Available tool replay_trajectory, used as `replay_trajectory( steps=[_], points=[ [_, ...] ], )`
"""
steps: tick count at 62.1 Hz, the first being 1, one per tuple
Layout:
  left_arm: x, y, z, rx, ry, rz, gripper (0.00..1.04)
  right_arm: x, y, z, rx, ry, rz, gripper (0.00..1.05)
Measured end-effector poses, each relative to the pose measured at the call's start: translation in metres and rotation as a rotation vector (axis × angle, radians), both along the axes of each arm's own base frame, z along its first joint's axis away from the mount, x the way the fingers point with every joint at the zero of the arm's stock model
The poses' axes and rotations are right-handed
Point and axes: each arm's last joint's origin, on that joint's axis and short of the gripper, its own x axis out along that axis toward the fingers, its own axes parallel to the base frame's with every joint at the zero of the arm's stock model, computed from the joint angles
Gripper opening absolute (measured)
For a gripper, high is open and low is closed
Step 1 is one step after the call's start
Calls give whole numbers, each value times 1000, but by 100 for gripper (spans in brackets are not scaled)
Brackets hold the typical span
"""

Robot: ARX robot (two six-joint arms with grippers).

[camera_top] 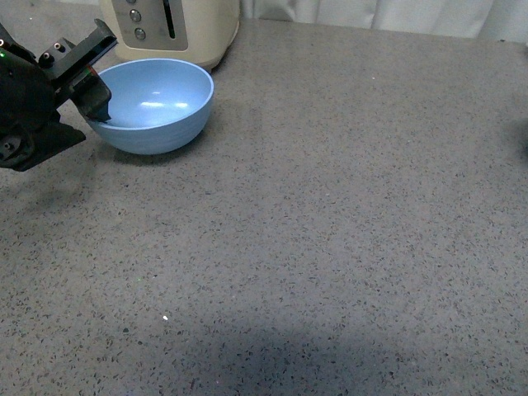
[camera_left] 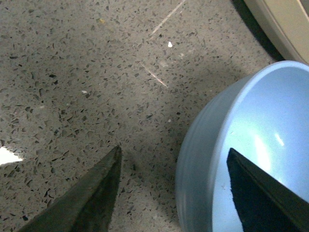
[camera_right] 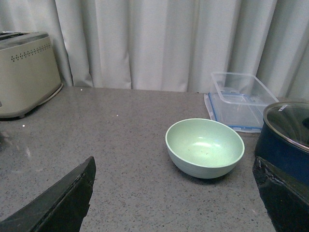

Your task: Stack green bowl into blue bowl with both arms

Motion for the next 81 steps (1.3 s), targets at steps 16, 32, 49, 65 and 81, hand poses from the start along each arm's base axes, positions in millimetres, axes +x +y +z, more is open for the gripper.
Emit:
replay_trajectory(
  steps=[16, 32, 49, 65, 81],
  points=[
    [-2, -8, 0, 29, 10, -44, 4, 0, 0, 0, 0, 0, 0, 95],
    [-13, -63, 18, 65, 3, -244, 4, 0, 0, 0, 0, 0, 0, 95],
    [-48, -157, 18, 61, 22, -542, 4, 0, 0, 0, 0, 0, 0, 95],
    [-50, -176, 6, 81, 59, -589, 4, 0, 0, 0, 0, 0, 0, 95],
    [-49, -175, 7, 70, 66, -598, 15, 0, 0, 0, 0, 0, 0, 95]
  ],
)
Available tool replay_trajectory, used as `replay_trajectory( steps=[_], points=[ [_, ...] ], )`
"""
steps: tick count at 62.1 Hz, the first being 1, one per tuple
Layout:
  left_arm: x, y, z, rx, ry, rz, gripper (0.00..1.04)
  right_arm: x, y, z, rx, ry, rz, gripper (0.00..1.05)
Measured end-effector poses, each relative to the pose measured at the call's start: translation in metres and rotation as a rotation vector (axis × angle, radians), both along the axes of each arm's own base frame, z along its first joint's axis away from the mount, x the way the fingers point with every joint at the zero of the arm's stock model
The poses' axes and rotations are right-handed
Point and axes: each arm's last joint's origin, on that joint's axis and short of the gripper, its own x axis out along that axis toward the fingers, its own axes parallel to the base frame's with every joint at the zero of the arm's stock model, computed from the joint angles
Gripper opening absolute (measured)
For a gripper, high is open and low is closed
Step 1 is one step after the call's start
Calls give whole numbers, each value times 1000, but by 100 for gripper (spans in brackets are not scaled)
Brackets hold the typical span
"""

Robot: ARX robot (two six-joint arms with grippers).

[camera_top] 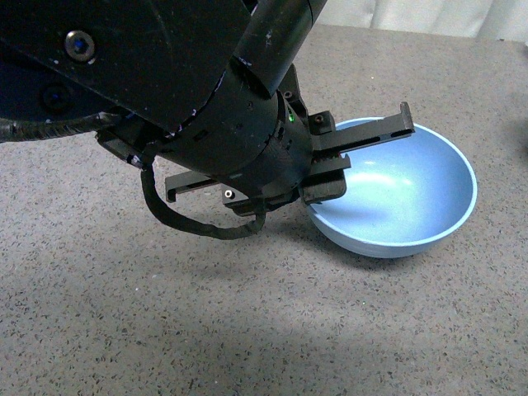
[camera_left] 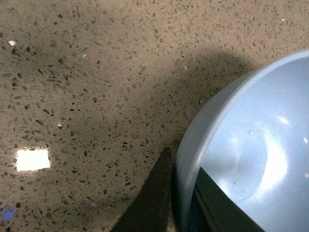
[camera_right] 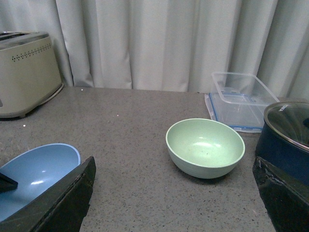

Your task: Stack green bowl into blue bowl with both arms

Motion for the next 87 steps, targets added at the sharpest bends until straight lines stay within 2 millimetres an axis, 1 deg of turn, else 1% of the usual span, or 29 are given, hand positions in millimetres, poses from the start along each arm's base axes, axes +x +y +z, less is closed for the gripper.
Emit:
replay_trajectory(
  steps=[1, 5, 10, 15, 18, 20, 23, 25, 30, 32, 33, 38, 43, 47, 52, 55, 58, 62, 64, 65, 67, 68, 71, 72, 75, 76, 79, 80, 87],
  points=[
    [0, 1, 1, 0, -1, 3, 19, 0, 0, 0, 0, 0, 0, 95],
    [1, 3, 3, -5, -4, 8, 28, 0, 0, 0, 0, 0, 0, 95],
    [3, 10, 10, -17, -18, 30, 44, 0, 0, 0, 0, 0, 0, 95],
    [4, 19, 16, -32, -34, 54, 55, 0, 0, 0, 0, 0, 0, 95],
    [5, 29, 20, -40, -46, 81, 64, 0, 0, 0, 0, 0, 0, 95],
    [6, 34, 22, -45, -54, 94, 67, 0, 0, 0, 0, 0, 0, 95],
    [7, 48, 26, -56, -69, 130, 76, 0, 0, 0, 0, 0, 0, 95],
    [7, 55, 28, -59, -75, 147, 80, 0, 0, 0, 0, 0, 0, 95],
    [7, 83, 35, -81, -102, 211, 94, 0, 0, 0, 0, 0, 0, 95],
    [6, 91, 36, -83, -111, 231, 98, 0, 0, 0, 0, 0, 0, 95],
    [5, 98, 37, -82, -120, 250, 100, 0, 0, 0, 0, 0, 0, 95],
    [-3, 124, 41, -80, -172, 312, 98, 0, 0, 0, 0, 0, 0, 95],
    [-16, 150, 39, -77, -193, 362, 98, 0, 0, 0, 0, 0, 0, 95],
    [-30, 165, 32, -76, -197, 390, 98, 0, 0, 0, 0, 0, 0, 95],
    [-46, 177, 24, -43, -217, 421, 98, 0, 0, 0, 0, 0, 0, 95],
    [-52, 181, 17, 16, -279, 421, 95, 0, 0, 0, 0, 0, 0, 95],
    [-58, 184, 10, 94, -461, 427, 86, 0, 0, 0, 0, 0, 0, 95],
    [-70, 189, 7, 169, -648, 378, 76, 0, 0, 0, 0, 0, 1, 95],
    [-75, 191, 10, 201, -733, 360, 70, 0, 0, 0, 0, 0, 1, 95],
    [-79, 193, 17, 229, -814, 350, 65, 0, 0, 0, 0, 0, 0, 95],
    [-84, 196, 25, 250, -890, 344, 58, 0, 0, 0, 0, 1, 0, 95],
    [-88, 197, 29, 261, -920, 343, 52, 0, 0, 0, 0, 2, -2, 95],
    [-97, 200, 31, 287, -939, 331, 42, 0, 0, 0, 0, 0, -1, 95],
    [-101, 202, 29, 297, -934, 325, 36, 0, 0, 0, 0, 0, -1, 95],
    [-108, 205, 26, 315, -919, 317, 25, 0, 0, 0, 0, 0, 0, 95],
    [-112, 206, 25, 320, -916, 315, 20, 0, 0, 0, 0, 0, 0, 95],
    [-118, 208, 26, 324, -918, 313, 9, 0, 0, 0, 0, 0, 0, 95],
    [-121, 209, 26, 325, -920, 312, 4, 0, 0, 0, 0, 0, 0, 95],
    [-134, 219, 27, 330, -926, 308, 4, 0, 0, 0, 0, 0, -1, 95]
  ],
)
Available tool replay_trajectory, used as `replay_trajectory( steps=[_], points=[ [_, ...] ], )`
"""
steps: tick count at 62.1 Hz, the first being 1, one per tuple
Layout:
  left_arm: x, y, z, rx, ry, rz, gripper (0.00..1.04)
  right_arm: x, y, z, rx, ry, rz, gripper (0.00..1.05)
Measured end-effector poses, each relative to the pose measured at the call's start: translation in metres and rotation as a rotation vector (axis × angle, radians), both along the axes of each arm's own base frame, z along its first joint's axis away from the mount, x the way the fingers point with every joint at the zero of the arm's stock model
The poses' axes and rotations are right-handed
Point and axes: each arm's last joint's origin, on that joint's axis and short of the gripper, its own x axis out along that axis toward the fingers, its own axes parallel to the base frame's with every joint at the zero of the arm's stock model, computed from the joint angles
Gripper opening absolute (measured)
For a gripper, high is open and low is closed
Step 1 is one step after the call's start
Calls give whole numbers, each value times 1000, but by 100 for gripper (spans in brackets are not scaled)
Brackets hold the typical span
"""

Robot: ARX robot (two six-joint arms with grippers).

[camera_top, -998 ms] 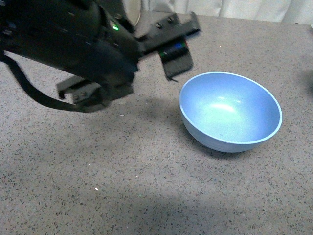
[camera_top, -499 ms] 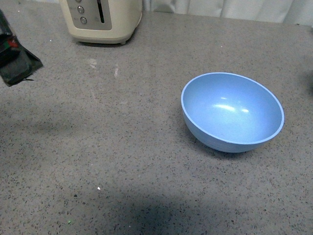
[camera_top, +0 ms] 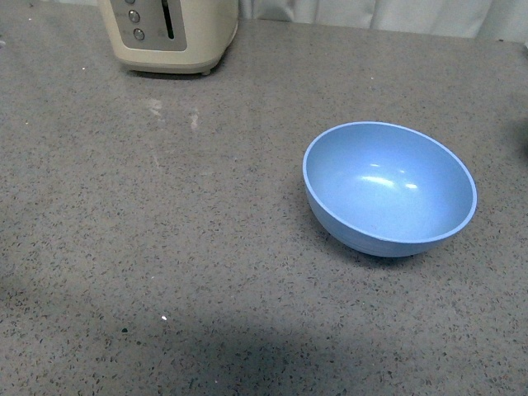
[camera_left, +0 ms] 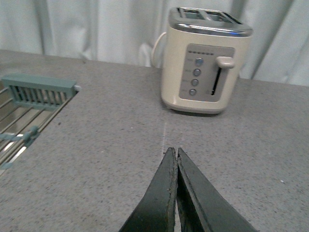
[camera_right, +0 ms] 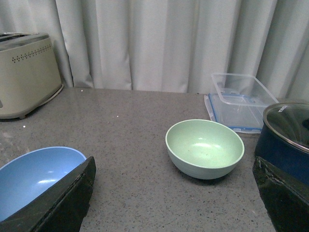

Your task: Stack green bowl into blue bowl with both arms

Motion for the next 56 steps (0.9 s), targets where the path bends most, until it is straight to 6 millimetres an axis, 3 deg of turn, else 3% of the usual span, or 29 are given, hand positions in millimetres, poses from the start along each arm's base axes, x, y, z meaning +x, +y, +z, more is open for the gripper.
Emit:
replay_trajectory(
  steps=[56],
  points=[
    [-44, 1, 11, 3, -34, 5, 4, 0, 0, 0, 0, 0, 2, 95]
  ],
)
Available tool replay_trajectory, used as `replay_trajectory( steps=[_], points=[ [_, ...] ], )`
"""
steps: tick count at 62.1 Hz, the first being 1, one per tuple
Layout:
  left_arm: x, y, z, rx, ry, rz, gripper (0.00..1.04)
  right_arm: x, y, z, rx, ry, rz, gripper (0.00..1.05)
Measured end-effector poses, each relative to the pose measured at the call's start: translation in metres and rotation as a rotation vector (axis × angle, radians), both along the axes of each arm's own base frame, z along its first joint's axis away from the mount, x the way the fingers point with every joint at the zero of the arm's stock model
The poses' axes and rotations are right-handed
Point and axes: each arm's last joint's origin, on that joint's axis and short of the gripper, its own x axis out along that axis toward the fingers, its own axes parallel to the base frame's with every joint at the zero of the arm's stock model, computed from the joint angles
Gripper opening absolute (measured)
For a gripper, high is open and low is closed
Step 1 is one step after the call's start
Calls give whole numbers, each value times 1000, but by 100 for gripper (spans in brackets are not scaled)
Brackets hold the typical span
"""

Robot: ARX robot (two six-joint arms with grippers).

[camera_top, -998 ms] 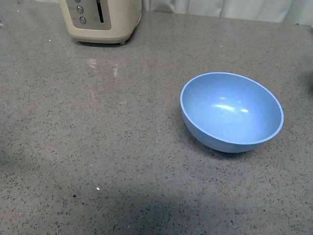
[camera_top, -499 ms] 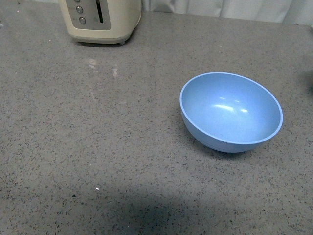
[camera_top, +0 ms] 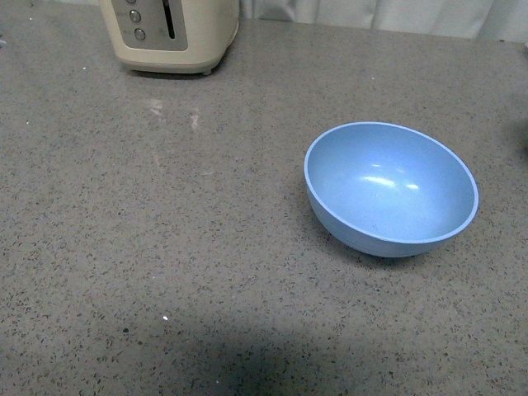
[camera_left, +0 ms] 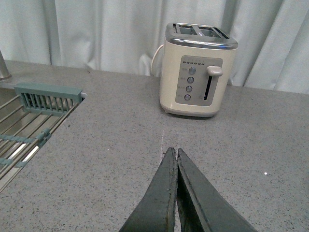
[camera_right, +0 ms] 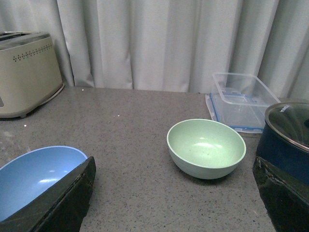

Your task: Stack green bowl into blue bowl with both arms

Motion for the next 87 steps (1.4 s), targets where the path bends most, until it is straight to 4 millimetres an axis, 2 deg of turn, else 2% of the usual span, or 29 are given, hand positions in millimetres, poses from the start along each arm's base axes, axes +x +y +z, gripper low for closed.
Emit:
replay_trajectory(
  steps=[40, 48, 72, 87],
  points=[
    [-14, 0, 0, 0, -3, 0, 4, 0, 0, 0, 0, 0, 0, 95],
    [-25, 0, -3, 0, 11, -3, 4, 0, 0, 0, 0, 0, -1, 95],
    [-26, 0, -3, 0, 3, -3, 5, 0, 0, 0, 0, 0, 0, 95],
    [-26, 0, -3, 0, 3, -3, 45, 0, 0, 0, 0, 0, 0, 95]
  ],
)
